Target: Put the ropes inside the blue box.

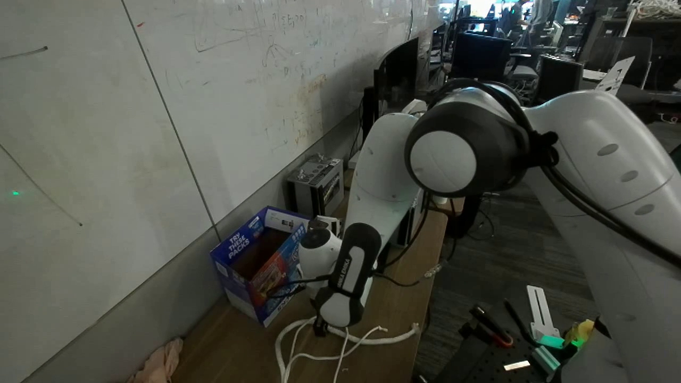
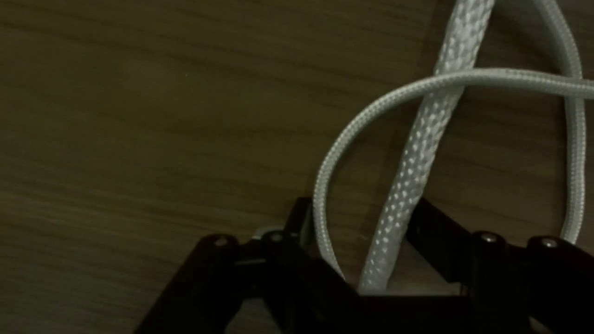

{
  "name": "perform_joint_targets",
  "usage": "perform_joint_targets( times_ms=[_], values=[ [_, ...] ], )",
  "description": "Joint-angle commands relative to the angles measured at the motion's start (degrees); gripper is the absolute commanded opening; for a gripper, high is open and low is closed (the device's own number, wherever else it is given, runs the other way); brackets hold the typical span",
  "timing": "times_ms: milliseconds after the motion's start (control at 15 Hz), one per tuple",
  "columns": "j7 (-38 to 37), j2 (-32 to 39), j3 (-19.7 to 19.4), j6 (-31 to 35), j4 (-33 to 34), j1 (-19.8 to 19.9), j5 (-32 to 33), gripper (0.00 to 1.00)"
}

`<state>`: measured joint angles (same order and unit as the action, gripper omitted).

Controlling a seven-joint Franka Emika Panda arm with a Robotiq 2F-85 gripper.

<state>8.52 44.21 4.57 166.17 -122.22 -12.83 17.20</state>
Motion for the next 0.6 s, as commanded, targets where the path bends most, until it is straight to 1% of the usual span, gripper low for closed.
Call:
perform_joint_targets(
  times_ms=[0,133,200,267,400,467,533],
  values=[
    [-0.9,-1.1,-1.0,-1.5,0.0,-1.6,-0.6,0.27],
    [-1.5,-2.0,-1.4,-2.1,-0.5,-2.1,-0.5,0.14],
    [-1.8,-2.5,-1.6,-2.6,-0.6,-2.4,-0.5,0.05],
    [-2.0,-3.4,-1.6,-3.6,-0.9,-2.3,-0.5,0.01],
    [-2.6,-6.4,-2.0,-5.9,-2.2,-2.8,-0.3,0.0],
    [-2.8,-7.8,-2.0,-6.9,-2.6,-2.9,-0.2,0.03],
    [-2.3,-11.2,-1.3,-9.8,-3.7,-2.2,-0.5,0.03]
  ],
)
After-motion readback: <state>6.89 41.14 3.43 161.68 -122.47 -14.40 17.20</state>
